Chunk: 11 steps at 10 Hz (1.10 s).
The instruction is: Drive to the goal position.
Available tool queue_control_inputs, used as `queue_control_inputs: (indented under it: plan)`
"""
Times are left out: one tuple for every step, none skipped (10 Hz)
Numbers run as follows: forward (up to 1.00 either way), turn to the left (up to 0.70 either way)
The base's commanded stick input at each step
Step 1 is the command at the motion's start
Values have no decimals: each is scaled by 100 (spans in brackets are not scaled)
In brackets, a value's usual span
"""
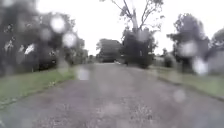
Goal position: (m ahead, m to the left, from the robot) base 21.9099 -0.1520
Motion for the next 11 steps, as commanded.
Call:
queue_control_inputs:
  plan:
    - [100, -2]
    - [100, -2]
    - [100, -3]
    - [100, -3]
    - [100, -2]
    - [100, -2]
    - [100, -2]
    - [100, -2]
    - [100, -2]
    - [100, -2]
    - [100, -2]
